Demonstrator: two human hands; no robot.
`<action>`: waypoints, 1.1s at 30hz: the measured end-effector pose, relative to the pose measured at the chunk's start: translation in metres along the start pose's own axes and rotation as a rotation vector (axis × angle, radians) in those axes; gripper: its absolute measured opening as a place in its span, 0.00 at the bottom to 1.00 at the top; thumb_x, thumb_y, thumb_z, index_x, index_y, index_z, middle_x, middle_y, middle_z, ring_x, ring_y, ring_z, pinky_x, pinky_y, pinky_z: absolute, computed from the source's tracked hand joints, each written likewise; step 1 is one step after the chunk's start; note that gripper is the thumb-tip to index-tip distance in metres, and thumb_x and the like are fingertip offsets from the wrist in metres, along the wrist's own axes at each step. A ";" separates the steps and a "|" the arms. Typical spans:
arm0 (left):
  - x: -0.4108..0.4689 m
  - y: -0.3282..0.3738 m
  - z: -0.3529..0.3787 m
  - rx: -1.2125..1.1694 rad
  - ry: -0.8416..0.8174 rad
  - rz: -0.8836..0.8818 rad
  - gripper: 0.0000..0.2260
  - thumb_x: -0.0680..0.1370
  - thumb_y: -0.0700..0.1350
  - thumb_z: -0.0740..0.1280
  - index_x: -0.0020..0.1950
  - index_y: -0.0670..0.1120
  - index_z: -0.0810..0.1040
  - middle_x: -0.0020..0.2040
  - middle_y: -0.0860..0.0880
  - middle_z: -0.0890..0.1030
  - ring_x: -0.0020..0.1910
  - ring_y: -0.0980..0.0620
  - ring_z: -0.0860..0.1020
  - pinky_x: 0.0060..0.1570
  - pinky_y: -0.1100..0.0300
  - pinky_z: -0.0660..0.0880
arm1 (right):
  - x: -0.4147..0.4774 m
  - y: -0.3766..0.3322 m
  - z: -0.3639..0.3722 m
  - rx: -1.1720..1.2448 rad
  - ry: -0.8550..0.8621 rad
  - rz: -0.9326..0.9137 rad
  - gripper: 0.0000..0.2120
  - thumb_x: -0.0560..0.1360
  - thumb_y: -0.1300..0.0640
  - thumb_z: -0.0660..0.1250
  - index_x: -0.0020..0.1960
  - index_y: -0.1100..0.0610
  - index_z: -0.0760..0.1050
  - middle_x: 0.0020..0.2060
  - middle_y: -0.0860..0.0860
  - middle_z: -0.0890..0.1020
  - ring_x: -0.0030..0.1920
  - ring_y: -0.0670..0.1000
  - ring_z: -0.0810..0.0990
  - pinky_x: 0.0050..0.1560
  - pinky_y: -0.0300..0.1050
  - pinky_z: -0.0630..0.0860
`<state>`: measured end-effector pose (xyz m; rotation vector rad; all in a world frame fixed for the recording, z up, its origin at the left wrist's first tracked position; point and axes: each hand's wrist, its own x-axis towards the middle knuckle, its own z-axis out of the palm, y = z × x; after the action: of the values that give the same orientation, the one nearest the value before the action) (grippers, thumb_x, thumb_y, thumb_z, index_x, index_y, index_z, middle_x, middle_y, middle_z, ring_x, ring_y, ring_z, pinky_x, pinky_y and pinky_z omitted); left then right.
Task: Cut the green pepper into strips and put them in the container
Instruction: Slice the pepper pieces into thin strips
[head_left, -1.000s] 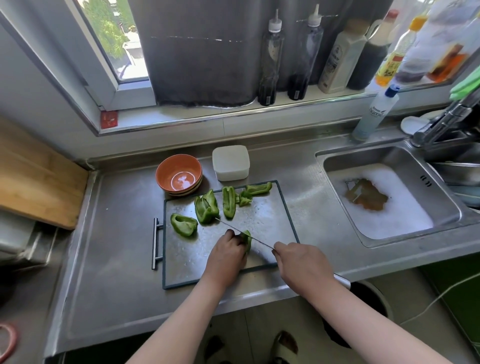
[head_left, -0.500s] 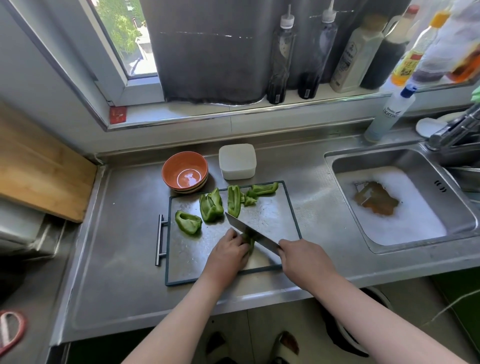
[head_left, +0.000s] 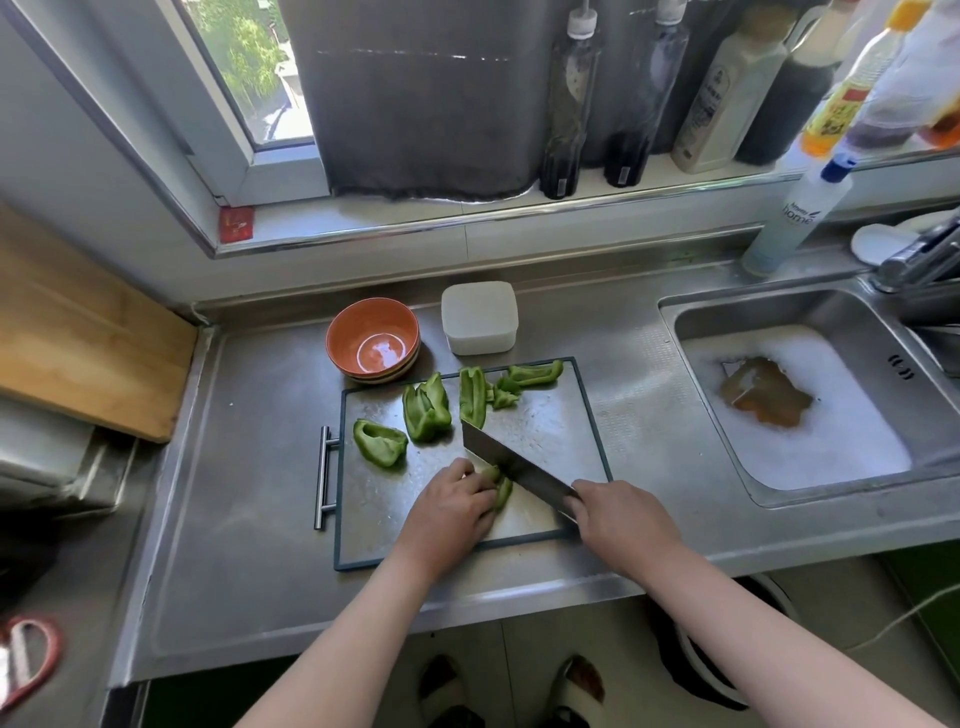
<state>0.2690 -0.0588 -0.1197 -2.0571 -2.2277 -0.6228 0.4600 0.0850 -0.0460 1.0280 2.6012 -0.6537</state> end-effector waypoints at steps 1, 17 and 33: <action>-0.001 -0.002 -0.001 0.008 -0.015 -0.008 0.10 0.74 0.47 0.63 0.43 0.48 0.84 0.45 0.55 0.82 0.46 0.49 0.72 0.41 0.56 0.75 | 0.000 0.003 -0.002 -0.013 0.006 0.002 0.11 0.84 0.48 0.55 0.44 0.48 0.68 0.35 0.48 0.73 0.36 0.54 0.72 0.37 0.47 0.64; 0.068 0.007 -0.016 -0.149 -0.211 -0.328 0.15 0.75 0.52 0.69 0.62 0.53 0.80 0.55 0.52 0.79 0.56 0.49 0.74 0.57 0.53 0.71 | 0.006 0.019 -0.032 0.135 0.237 0.160 0.14 0.84 0.47 0.57 0.47 0.50 0.77 0.39 0.51 0.82 0.41 0.56 0.77 0.37 0.47 0.66; 0.098 -0.001 0.007 -0.056 -0.404 -0.239 0.05 0.76 0.50 0.70 0.49 0.50 0.79 0.50 0.53 0.80 0.51 0.51 0.76 0.38 0.59 0.67 | 0.016 0.039 -0.025 0.285 0.250 0.250 0.14 0.84 0.47 0.57 0.46 0.51 0.77 0.36 0.47 0.78 0.37 0.52 0.72 0.36 0.47 0.65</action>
<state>0.2577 0.0362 -0.0966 -2.1162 -2.7339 -0.3000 0.4735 0.1322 -0.0431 1.5847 2.5651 -0.8991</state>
